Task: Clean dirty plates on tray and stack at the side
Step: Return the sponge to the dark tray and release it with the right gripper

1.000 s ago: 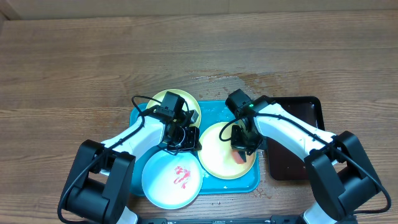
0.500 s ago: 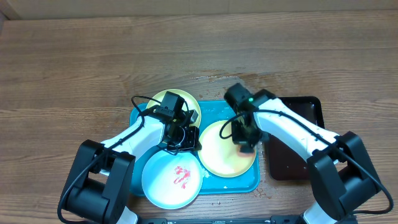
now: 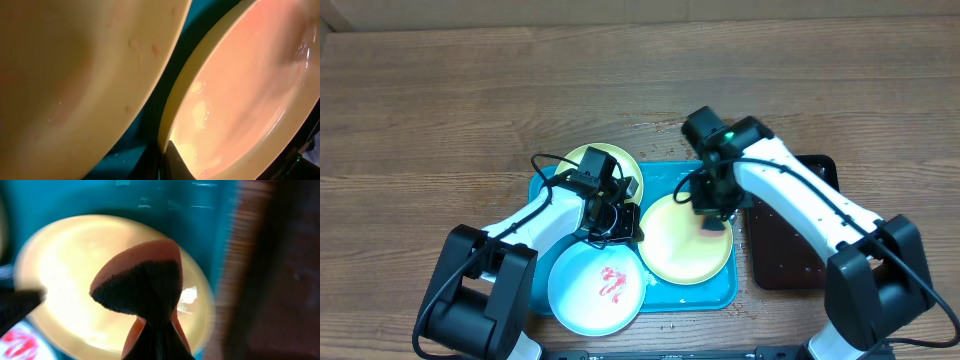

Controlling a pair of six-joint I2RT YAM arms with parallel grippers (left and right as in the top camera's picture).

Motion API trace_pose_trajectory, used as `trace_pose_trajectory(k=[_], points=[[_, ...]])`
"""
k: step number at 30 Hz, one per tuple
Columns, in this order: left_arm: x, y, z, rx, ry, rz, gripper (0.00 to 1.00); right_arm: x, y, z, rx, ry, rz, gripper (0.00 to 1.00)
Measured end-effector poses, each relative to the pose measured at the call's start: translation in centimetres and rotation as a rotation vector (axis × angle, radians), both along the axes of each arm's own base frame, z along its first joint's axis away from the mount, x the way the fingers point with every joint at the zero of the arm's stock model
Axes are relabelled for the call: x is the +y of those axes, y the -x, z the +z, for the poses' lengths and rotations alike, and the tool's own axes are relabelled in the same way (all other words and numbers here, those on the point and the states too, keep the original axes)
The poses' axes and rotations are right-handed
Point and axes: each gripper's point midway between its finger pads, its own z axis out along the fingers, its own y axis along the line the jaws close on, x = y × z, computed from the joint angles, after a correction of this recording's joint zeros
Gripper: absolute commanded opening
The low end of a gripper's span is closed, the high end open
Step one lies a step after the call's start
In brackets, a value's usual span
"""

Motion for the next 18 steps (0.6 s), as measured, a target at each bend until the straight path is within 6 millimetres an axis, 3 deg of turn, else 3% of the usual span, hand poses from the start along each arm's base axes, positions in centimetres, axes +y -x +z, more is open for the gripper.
trace_pose_trajectory(k=[8,14,18], points=[[0.0,0.0,0.0,0.001,0.0,0.003,0.04,-7.1,-2.9,2.7,-0.036,0.129,-0.264,0.04],[0.0,0.0,0.0,0.003,-0.001,0.003,0.04,-12.1,-2.8,1.6,-0.003,0.181,-0.435,0.04],[0.0,0.0,0.0,0.004,-0.001,0.003,0.04,-13.5,-1.7,0.2,0.036,0.202,-0.476,0.04]])
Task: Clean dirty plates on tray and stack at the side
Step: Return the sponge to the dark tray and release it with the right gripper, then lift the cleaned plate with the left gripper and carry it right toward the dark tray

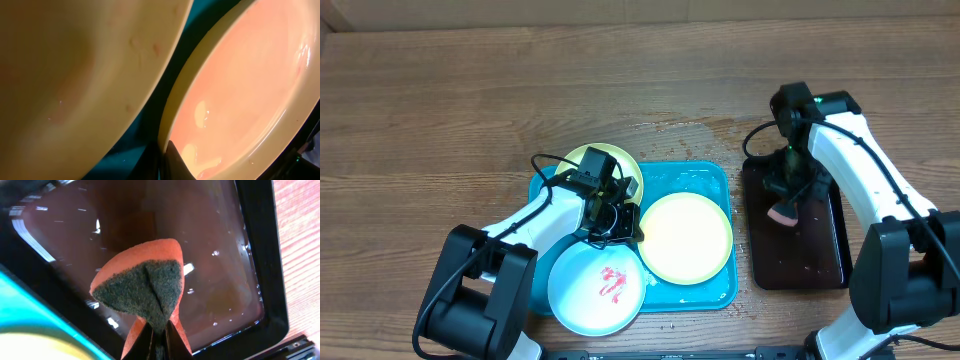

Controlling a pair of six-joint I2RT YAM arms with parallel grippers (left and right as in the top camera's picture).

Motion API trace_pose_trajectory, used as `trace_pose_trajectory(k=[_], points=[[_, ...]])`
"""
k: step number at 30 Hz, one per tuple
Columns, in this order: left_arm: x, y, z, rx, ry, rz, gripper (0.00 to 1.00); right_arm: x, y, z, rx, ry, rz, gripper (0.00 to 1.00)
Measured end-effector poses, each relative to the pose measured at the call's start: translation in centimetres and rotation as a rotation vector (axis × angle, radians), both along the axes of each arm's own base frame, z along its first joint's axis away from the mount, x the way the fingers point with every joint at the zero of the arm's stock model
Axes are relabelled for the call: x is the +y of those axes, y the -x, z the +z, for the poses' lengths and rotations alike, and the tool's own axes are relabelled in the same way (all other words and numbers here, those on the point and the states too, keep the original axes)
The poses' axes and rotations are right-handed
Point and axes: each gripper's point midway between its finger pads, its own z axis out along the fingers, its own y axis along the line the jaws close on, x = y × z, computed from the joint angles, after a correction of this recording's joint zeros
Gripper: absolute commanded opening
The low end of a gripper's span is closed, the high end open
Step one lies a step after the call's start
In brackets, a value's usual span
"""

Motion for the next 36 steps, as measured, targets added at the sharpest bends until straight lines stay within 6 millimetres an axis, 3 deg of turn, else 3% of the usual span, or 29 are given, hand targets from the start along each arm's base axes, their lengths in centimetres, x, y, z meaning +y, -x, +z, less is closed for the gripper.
trace_pose_trajectory(k=[6,7,9,10,12,13,22,25,31,36], points=[[0.0,0.0,0.0,0.0,0.0,0.0,0.04,-0.9,1.6,-2.3,0.04,0.009,-0.042,0.04],[0.0,0.0,0.0,0.0,0.0,0.0,0.04,-0.9,1.8,-2.6,0.043,0.01,-0.044,0.12],[0.0,0.0,0.0,0.0,0.0,0.0,0.04,-0.9,2.3,-3.4,0.052,0.009,-0.047,0.54],[0.0,0.0,0.0,0.0,0.0,0.0,0.04,-0.9,2.5,-3.8,0.056,0.009,-0.056,0.6],[0.0,0.0,0.0,0.0,0.0,0.0,0.04,-0.9,3.0,-4.3,0.065,0.007,-0.06,0.85],[0.0,0.0,0.0,0.0,0.0,0.0,0.04,-0.8,3.1,-4.5,0.068,0.004,-0.061,0.91],[0.0,0.0,0.0,0.0,0.0,0.0,0.04,-0.5,2.9,-4.0,0.067,-0.015,-0.061,0.97],[0.0,0.0,0.0,0.0,0.0,0.0,0.04,-0.4,1.9,-2.3,0.054,-0.017,-0.06,1.0],[0.0,0.1,0.3,0.014,0.0,0.0,0.04,0.1,-1.7,3.2,-0.051,-0.038,-0.043,1.0],[-0.6,-1.1,1.7,-0.002,0.015,0.001,0.04,0.4,-3.6,7.6,-0.131,-0.054,-0.015,1.0]])
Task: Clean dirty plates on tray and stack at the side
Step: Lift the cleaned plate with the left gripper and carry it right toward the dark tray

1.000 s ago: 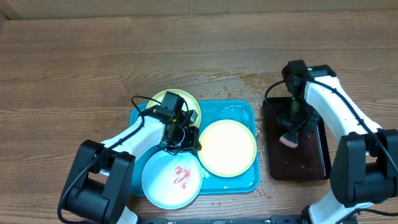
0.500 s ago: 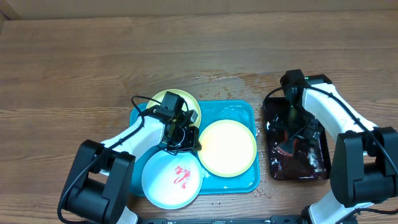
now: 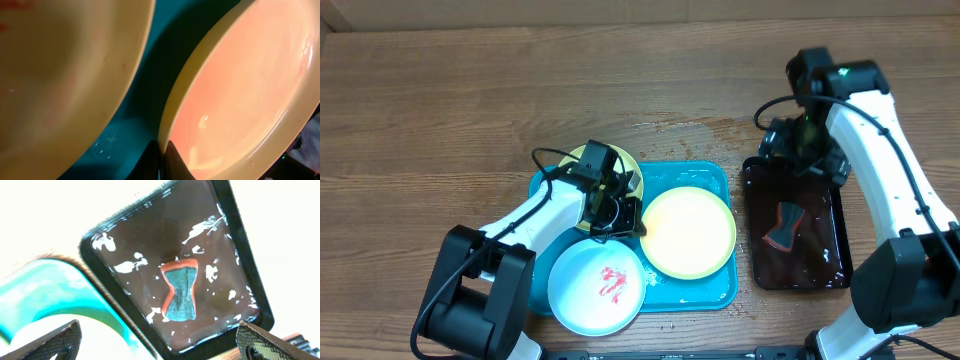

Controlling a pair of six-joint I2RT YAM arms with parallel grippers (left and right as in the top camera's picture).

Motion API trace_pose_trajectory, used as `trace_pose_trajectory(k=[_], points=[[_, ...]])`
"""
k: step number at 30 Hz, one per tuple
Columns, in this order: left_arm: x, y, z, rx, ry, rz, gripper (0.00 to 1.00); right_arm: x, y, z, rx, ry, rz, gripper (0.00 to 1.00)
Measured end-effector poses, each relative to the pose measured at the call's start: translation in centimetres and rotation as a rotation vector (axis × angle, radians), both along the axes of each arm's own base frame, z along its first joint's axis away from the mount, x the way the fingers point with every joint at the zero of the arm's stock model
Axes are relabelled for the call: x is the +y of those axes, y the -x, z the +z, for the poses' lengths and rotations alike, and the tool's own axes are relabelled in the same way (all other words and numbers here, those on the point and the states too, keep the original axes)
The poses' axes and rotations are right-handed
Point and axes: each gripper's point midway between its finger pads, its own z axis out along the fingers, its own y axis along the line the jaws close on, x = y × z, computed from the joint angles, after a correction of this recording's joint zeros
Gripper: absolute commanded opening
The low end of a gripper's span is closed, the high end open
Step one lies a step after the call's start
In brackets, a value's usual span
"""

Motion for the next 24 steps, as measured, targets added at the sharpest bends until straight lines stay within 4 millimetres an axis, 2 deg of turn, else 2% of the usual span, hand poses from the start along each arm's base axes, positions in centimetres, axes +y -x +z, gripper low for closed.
trace_pose_trajectory(k=[7,11,14,18,21,24], points=[[-0.9,-1.9,1.9,-0.052,0.02,-0.004,0.04,0.2,-1.3,3.8,-0.078,-0.009,0.059,1.0],[-2.0,-2.6,3.6,-0.085,0.008,-0.031,0.04,0.3,-2.5,6.1,-0.152,-0.014,0.09,1.0],[-3.0,-2.9,5.4,-0.117,-0.043,-0.067,0.04,0.4,-3.4,8.6,-0.227,-0.017,0.11,1.0],[-4.8,-3.9,8.8,-0.217,-0.116,-0.117,0.04,0.1,-3.8,12.2,-0.318,-0.009,0.119,1.0],[-6.3,-4.9,11.4,-0.311,-0.129,-0.136,0.04,-0.7,-4.2,15.4,-0.414,-0.01,0.106,1.0],[-7.1,-5.6,13.1,-0.371,-0.139,-0.14,0.04,-1.7,-4.6,18.0,-0.503,-0.029,0.085,1.0]])
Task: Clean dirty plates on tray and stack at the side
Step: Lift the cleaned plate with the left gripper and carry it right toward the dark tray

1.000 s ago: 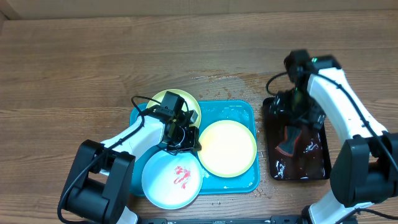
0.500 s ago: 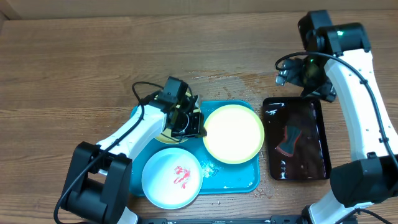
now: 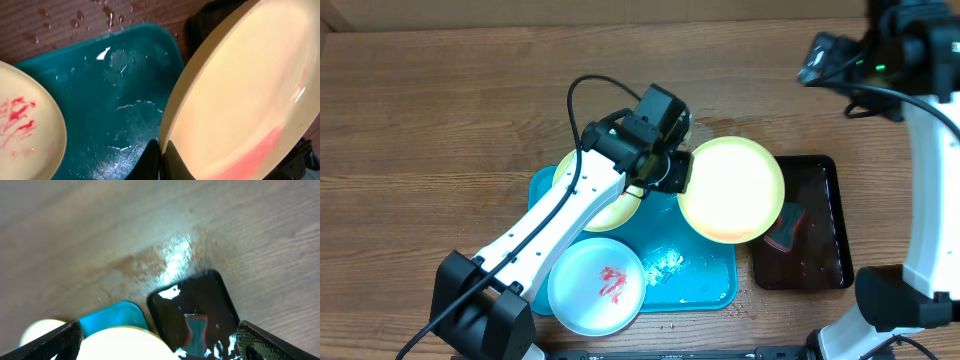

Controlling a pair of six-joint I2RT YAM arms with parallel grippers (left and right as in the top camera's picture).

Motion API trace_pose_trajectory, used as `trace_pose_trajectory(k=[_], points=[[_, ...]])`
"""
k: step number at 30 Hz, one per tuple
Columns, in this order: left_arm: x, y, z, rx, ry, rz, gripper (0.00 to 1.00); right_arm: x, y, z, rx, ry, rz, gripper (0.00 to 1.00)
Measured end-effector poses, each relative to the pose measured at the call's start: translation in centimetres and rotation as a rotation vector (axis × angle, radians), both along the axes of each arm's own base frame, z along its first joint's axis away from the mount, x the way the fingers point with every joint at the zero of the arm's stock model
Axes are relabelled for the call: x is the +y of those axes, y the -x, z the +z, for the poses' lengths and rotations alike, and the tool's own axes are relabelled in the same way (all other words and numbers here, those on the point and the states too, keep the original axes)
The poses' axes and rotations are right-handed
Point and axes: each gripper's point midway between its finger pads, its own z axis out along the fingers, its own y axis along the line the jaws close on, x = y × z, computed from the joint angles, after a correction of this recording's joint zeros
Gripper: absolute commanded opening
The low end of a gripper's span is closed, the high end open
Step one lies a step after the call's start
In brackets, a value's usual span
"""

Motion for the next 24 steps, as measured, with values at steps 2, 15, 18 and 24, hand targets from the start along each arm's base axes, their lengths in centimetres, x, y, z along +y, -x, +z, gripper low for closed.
trace_pose_trajectory(k=[2,15,18,24], points=[[-0.2,-0.2,0.5,-0.019,-0.006,-0.001,0.04,-0.5,0.0,1.4,-0.044,-0.027,0.0,1.0],[-2.1,2.0,-3.8,0.166,-0.238,-0.125,0.04,-0.6,0.7,3.3,-0.103,-0.07,0.036,1.0],[-2.7,2.4,-3.3,0.173,-0.295,-0.161,0.04,-0.5,0.7,3.3,-0.103,-0.07,0.04,1.0],[-3.0,1.6,-0.5,0.12,-0.315,-0.162,0.04,-0.5,0.7,3.3,-0.103,-0.07,0.041,1.0]])
